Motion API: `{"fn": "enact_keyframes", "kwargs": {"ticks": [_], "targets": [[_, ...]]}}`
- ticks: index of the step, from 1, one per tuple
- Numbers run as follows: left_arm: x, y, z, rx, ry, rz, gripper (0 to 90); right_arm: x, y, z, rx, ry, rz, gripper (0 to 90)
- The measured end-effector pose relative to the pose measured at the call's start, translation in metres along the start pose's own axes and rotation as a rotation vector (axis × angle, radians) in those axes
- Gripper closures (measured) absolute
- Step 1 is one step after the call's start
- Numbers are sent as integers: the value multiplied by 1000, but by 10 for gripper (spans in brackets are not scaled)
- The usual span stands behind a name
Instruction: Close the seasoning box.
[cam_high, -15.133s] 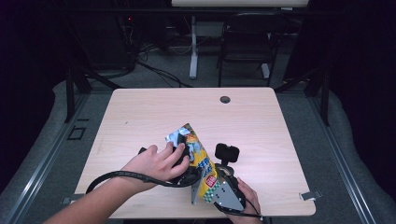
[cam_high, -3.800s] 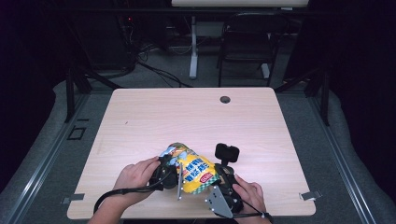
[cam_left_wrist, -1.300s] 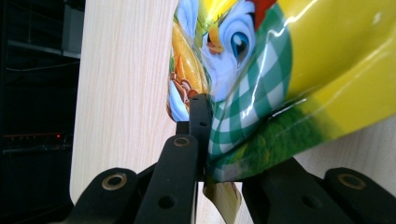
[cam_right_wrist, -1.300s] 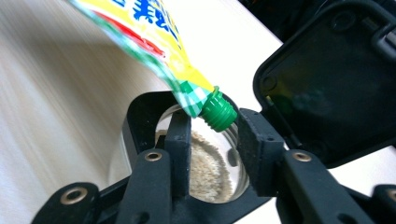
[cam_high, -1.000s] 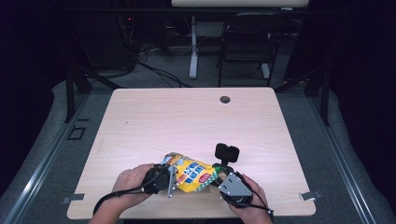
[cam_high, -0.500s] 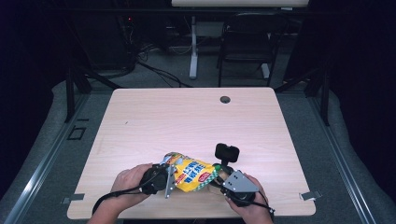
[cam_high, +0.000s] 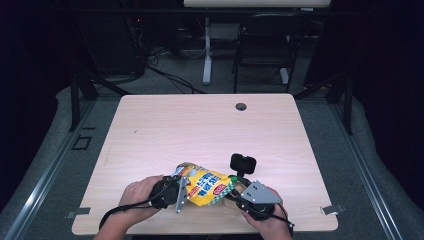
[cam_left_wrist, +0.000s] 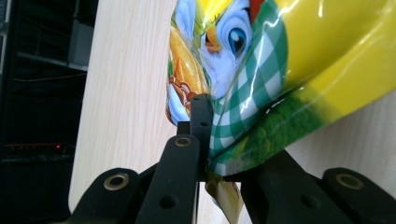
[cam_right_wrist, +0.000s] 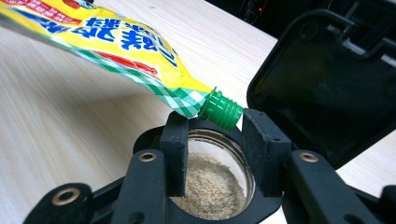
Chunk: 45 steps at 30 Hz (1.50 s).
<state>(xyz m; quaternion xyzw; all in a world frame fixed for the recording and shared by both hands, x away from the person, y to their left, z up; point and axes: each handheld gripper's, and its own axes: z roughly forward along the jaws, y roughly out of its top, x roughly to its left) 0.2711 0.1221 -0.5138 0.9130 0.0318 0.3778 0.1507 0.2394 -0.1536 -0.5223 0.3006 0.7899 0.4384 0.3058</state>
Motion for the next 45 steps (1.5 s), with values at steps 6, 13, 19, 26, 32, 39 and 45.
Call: {"fn": "enact_keyframes", "kwargs": {"ticks": [6,13,19,26,32,39,45], "targets": [[1,0,-1,-10,-2,-8,865,1,1,-1,-2,-20,-12,656],[1,-1,0,-7,-8,-9,863,3,2,-3,-5,-42,-34,679],[2,-1,3,6,-21,-16,857,5,4,-5,-14,-48,-52,679],[0,-1,8,6,-37,-47,854,10,8,-6,-20,-58,-90,672],[-1,-1,10,18,-51,-61,851,13,14,-7,-26,-59,-109,669],[-1,-1,12,19,-70,-80,847,13,19,-8,-25,-61,-123,669],[-2,-2,14,15,-96,-100,845,14,24,-9,-24,-57,-140,669]]}}
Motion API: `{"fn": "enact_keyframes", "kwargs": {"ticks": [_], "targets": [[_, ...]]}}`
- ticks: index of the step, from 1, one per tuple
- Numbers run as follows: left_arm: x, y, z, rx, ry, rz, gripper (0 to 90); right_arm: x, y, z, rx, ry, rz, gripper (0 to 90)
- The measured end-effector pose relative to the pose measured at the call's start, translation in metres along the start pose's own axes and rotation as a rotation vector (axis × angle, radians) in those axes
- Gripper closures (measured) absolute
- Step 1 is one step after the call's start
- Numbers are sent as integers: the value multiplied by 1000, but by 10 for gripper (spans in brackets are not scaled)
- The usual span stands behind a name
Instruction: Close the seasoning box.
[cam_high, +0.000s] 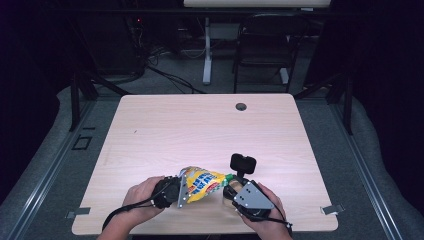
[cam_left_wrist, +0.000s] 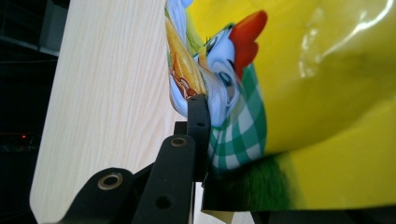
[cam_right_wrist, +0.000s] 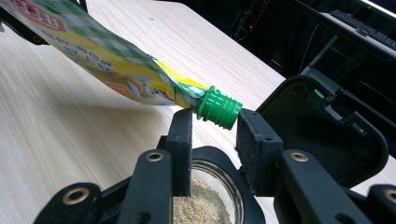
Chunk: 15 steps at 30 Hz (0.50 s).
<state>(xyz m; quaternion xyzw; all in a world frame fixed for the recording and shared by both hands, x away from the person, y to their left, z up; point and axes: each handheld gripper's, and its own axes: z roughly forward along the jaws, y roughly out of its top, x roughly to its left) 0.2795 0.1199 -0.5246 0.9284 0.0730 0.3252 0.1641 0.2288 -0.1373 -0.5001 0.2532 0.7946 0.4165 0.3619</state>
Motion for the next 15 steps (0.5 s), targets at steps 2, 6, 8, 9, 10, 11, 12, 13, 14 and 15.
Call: {"fn": "enact_keyframes", "kwargs": {"ticks": [2,6,8,9,10,11,12,13,14,15], "targets": [[1,0,0,-4,-7,-11,845,0,2,0,2,4,-6,669],[2,-1,0,-20,-20,-25,844,-1,6,-2,1,10,-8,667],[2,-1,0,-24,-28,-33,844,-2,8,-3,3,15,-7,665],[2,-1,0,-28,-31,-38,843,-2,9,-3,3,17,-10,665],[2,-1,0,-29,-37,-41,843,-2,10,-3,4,15,-12,665],[2,-1,0,-30,-40,-42,843,-2,10,-3,2,17,-8,665],[2,-1,0,-33,-38,-48,843,-3,11,-3,4,17,-8,665],[2,-1,0,-33,-40,-50,843,-3,11,-3,4,17,-12,664],[2,-2,0,-33,-43,-51,843,-3,12,-3,3,17,-13,665],[3,-2,0,-34,-42,-51,842,-3,12,-3,2,18,-12,664]]}}
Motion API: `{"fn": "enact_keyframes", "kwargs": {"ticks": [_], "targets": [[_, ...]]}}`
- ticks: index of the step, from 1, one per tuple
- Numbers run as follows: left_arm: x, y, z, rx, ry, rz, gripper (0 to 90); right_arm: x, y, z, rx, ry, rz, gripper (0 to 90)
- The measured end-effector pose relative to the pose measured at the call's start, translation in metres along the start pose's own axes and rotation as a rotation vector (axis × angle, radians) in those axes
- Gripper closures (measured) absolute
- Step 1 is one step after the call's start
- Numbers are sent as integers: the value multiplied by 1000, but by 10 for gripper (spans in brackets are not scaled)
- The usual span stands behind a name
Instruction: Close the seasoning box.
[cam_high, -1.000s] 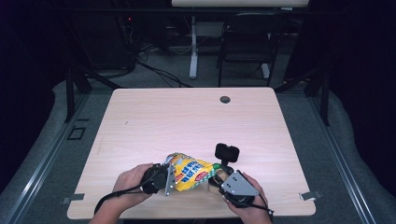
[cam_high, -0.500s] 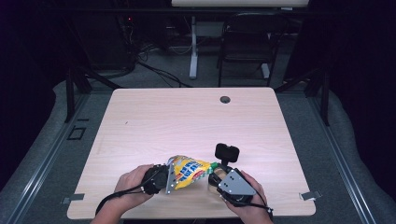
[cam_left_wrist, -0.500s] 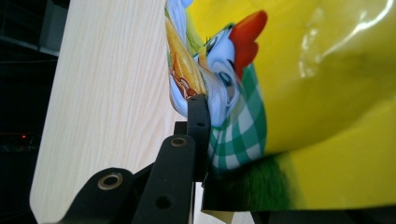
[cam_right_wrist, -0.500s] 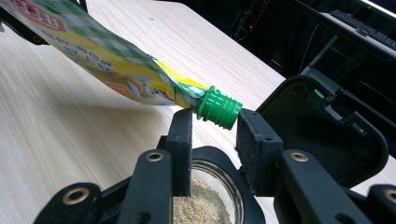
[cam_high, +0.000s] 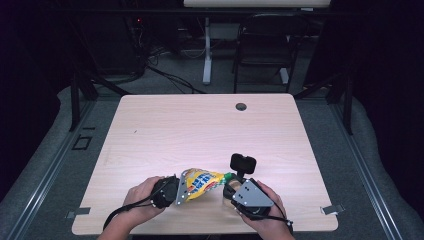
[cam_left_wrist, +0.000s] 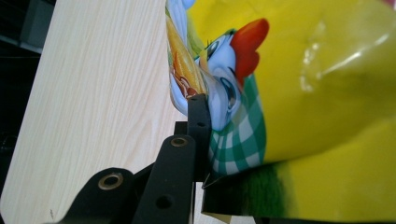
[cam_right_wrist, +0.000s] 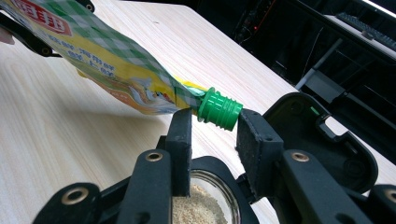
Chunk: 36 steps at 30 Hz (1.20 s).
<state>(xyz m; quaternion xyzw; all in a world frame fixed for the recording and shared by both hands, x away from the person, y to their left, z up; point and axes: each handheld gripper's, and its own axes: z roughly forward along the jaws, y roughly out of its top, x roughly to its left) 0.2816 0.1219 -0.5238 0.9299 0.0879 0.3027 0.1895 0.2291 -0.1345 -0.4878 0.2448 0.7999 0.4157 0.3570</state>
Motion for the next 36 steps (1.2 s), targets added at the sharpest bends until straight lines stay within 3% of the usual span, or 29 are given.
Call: {"fn": "enact_keyframes", "kwargs": {"ticks": [16,36], "targets": [[2,0,1,-16,-33,-55,840,-3,7,2,-18,-2,4,662],[3,-4,12,-57,-126,-133,838,-5,10,6,-25,-9,2,660]]}}
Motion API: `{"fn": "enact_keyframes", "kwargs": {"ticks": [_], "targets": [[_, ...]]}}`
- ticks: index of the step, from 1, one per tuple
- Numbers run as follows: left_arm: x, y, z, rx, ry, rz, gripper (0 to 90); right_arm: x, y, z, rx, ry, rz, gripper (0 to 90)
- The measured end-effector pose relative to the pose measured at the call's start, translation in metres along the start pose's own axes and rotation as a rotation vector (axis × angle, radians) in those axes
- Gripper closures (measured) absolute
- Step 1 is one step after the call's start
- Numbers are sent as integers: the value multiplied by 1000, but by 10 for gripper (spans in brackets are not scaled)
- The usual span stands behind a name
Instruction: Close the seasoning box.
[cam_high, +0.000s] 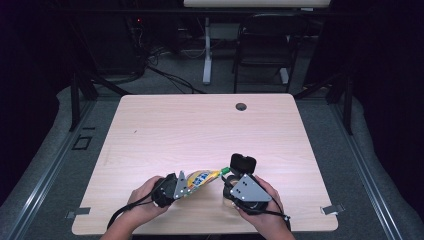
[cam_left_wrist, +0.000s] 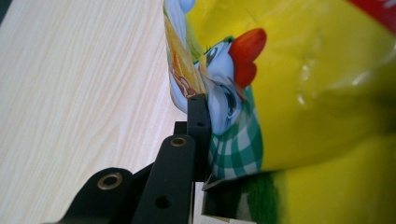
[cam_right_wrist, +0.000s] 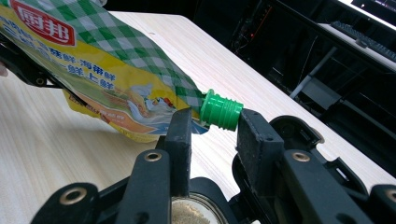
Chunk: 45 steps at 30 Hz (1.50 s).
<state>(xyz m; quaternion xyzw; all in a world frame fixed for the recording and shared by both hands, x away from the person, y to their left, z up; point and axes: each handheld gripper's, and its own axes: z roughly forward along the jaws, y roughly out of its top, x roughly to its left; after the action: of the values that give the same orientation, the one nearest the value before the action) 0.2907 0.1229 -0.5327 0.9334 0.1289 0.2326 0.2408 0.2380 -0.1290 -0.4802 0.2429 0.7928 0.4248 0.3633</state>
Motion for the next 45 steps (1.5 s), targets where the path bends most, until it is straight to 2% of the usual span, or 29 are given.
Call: {"fn": "enact_keyframes", "kwargs": {"ticks": [7,15,26,33,45], "targets": [[2,-3,2,-8,-25,-35,840,0,0,3,-4,0,5,646],[7,-6,2,-19,-50,-54,838,2,0,4,-11,4,-6,613],[15,-12,3,-46,-92,-122,837,2,-2,2,-8,10,-3,608],[25,-20,5,-79,-136,-231,834,0,-3,1,-5,8,1,608],[38,-35,11,-112,-197,-358,808,-2,-8,-2,-3,4,12,608]]}}
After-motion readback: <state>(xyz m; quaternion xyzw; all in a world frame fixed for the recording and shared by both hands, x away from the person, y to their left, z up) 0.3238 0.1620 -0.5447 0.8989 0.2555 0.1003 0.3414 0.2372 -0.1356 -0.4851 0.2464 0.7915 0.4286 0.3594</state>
